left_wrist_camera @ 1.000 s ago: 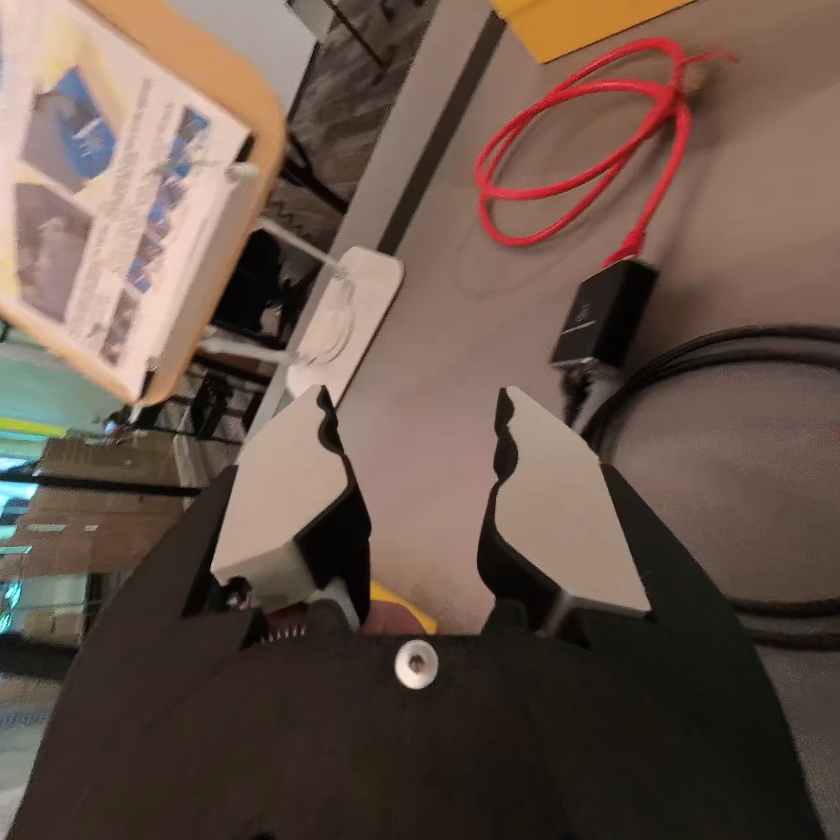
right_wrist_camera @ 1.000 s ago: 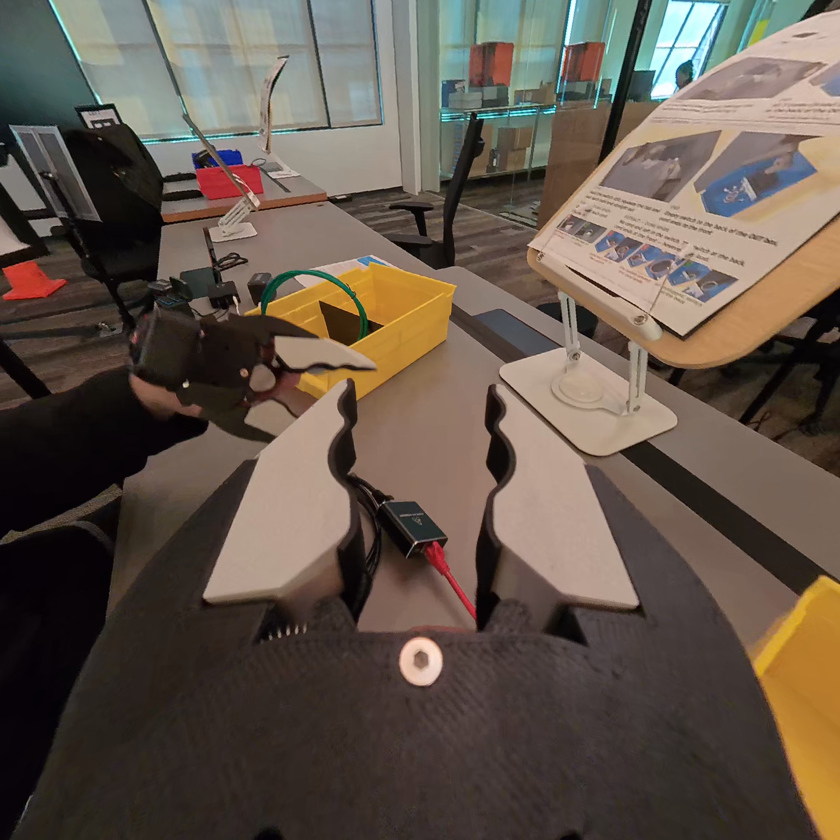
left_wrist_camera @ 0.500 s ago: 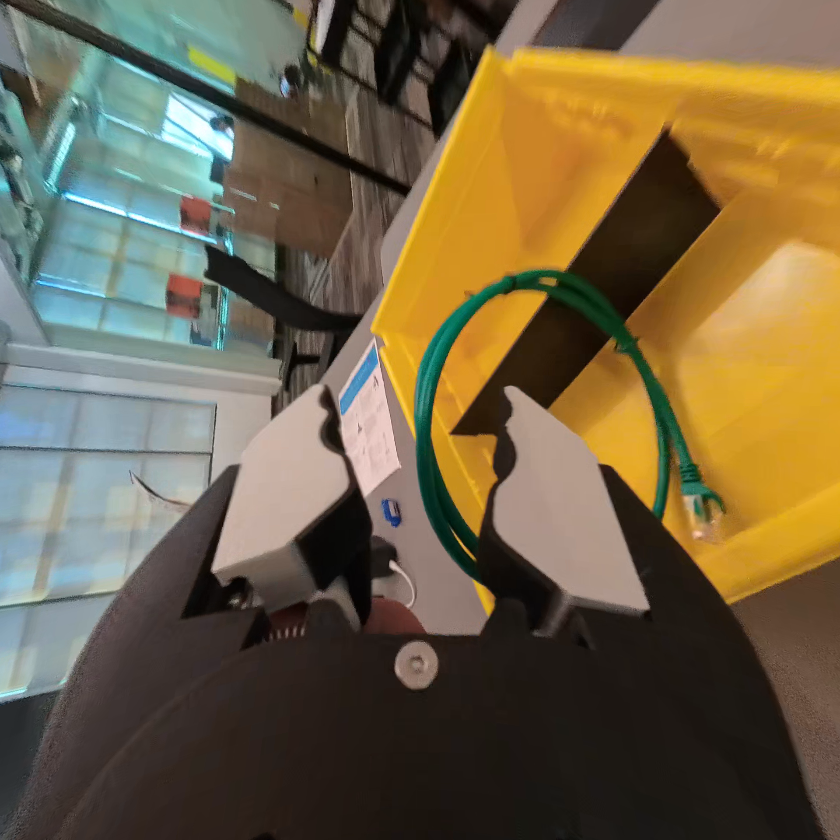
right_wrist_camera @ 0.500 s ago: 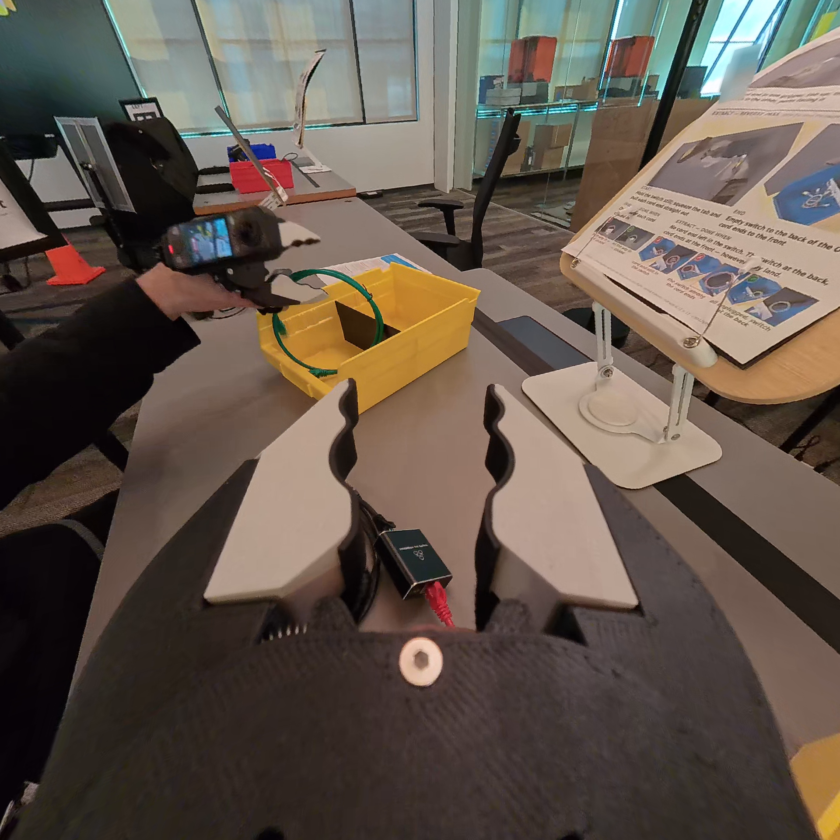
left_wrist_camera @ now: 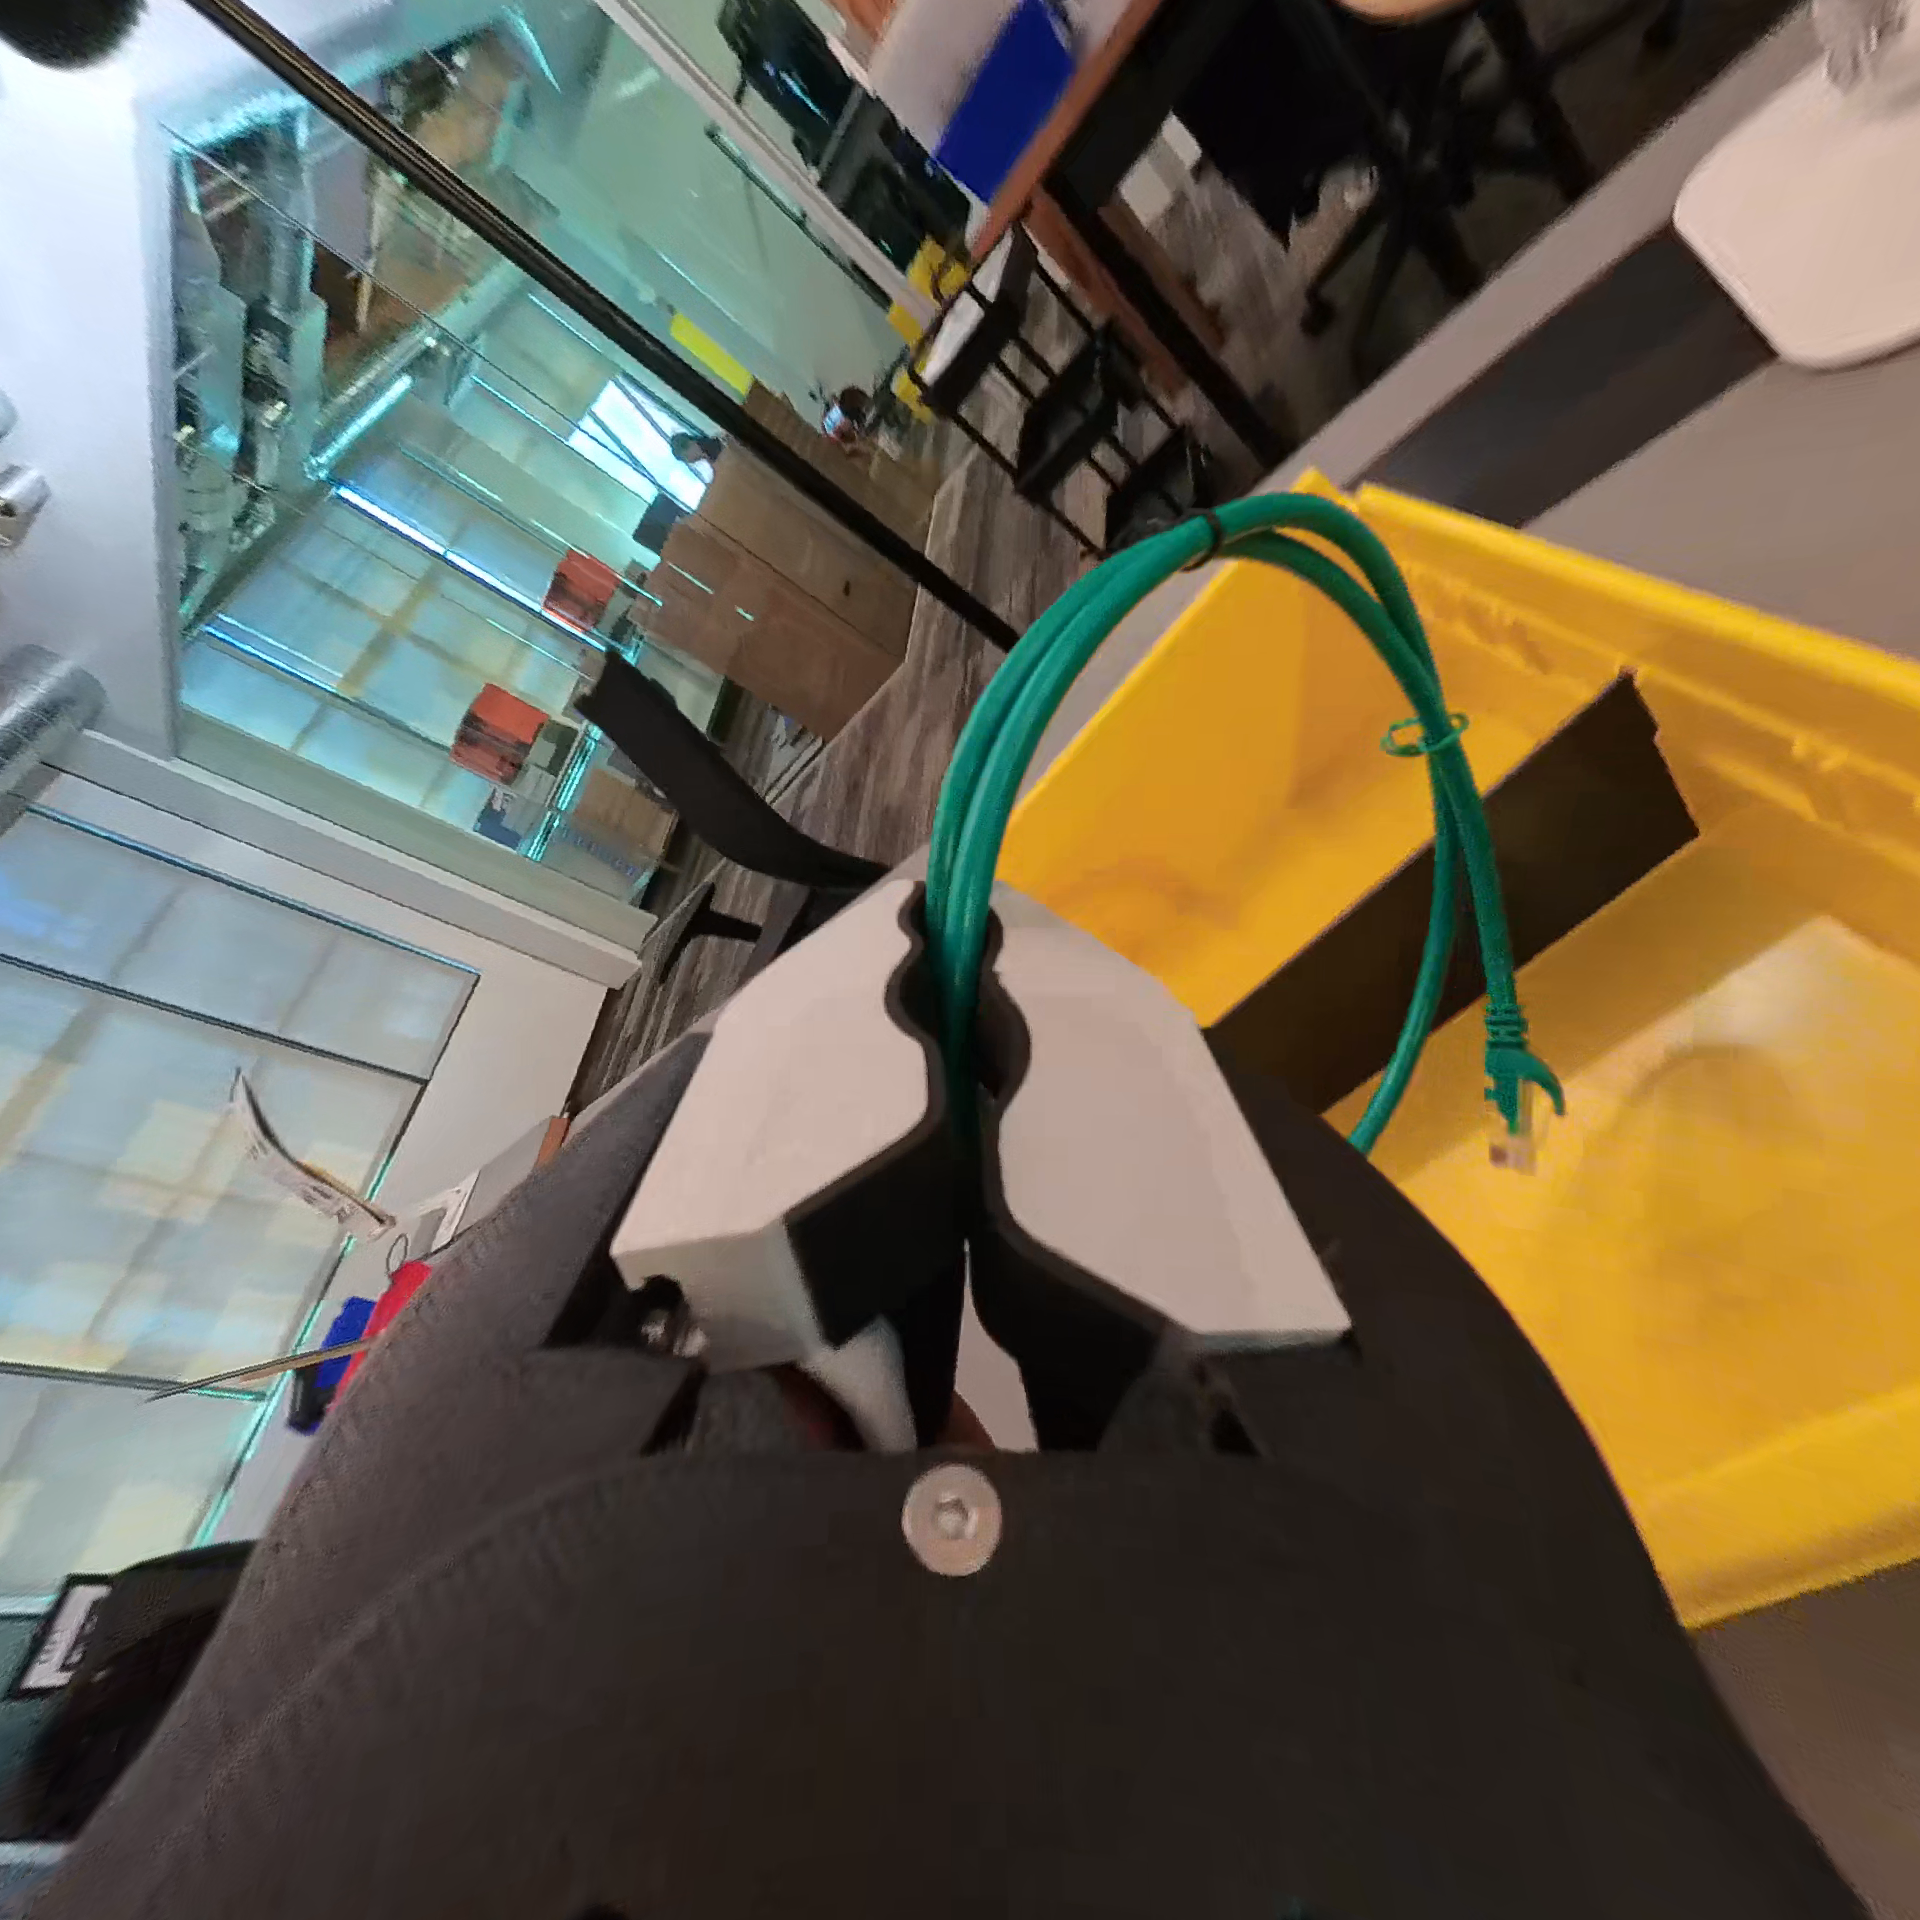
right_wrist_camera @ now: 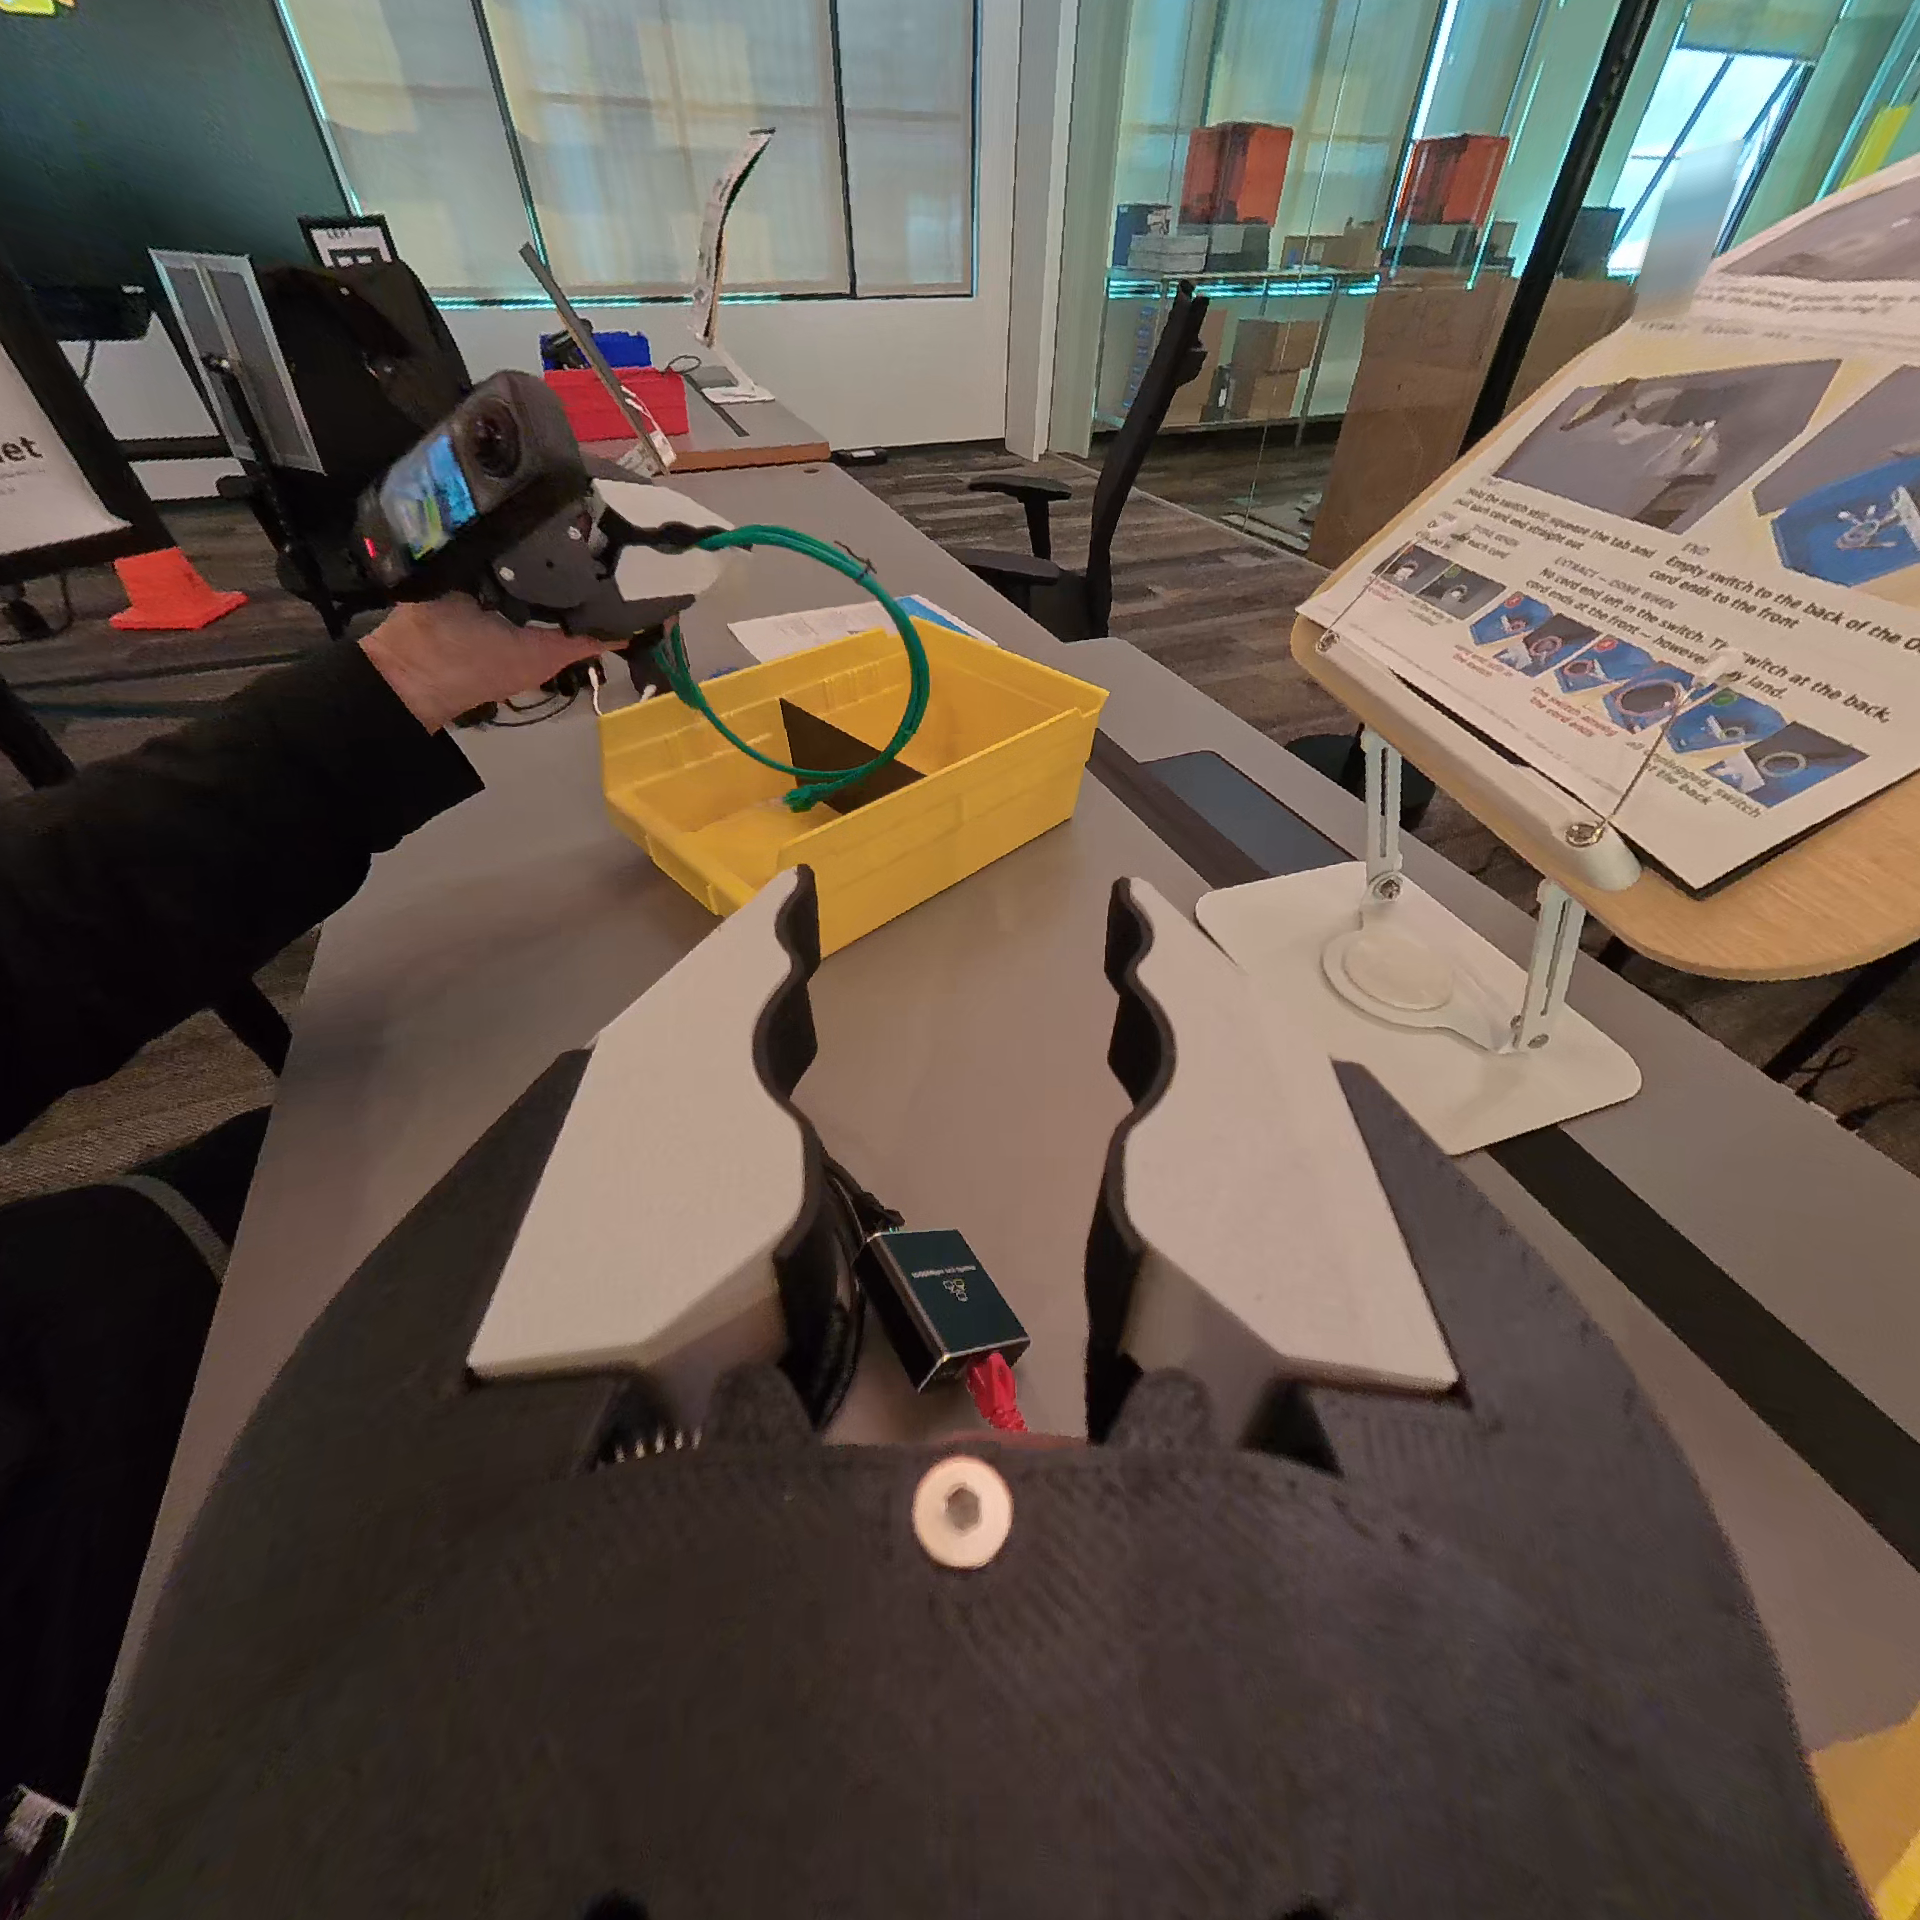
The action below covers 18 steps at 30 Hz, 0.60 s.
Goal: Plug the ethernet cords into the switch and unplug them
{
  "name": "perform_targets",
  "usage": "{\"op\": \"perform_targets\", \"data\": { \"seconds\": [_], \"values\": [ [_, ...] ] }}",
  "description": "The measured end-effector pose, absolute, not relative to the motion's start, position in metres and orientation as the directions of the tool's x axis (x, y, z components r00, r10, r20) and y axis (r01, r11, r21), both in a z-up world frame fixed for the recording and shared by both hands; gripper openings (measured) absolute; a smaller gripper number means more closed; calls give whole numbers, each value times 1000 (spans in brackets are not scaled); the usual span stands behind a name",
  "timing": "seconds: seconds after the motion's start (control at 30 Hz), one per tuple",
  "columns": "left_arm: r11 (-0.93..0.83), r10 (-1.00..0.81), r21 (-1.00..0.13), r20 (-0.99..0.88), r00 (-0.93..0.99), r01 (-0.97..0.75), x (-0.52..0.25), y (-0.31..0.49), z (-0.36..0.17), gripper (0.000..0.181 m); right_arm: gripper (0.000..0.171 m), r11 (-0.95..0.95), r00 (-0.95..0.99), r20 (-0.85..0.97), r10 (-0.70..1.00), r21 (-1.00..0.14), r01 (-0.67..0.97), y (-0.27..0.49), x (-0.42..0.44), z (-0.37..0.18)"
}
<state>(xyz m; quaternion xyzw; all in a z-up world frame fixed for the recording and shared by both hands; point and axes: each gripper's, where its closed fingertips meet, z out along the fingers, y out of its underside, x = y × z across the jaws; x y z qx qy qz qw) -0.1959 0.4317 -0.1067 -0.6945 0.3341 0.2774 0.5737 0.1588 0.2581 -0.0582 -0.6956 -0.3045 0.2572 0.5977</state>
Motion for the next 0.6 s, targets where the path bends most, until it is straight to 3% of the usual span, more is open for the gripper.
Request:
{"op": "perform_targets", "data": {
  "seconds": [0.27, 0.43, 0.6],
  "values": [
    [107, -160, -759, -650, 743, -642, -169, 395, -39, 1, 54, -45, 670, 34, 742, -994, 101, 256, 157, -43],
    [224, -429, -908, -418, 801, -354, -120, 363, -1, 1, 55, 45, 639, 110, 761, -992, 117, 250, 149, -34],
    [233, -674, -967, -234, 701, -99, -70, 340, 18, 0, 58, 99, 584, 140, 799, -990, 103, 241, 134, -30]
  ]
}}
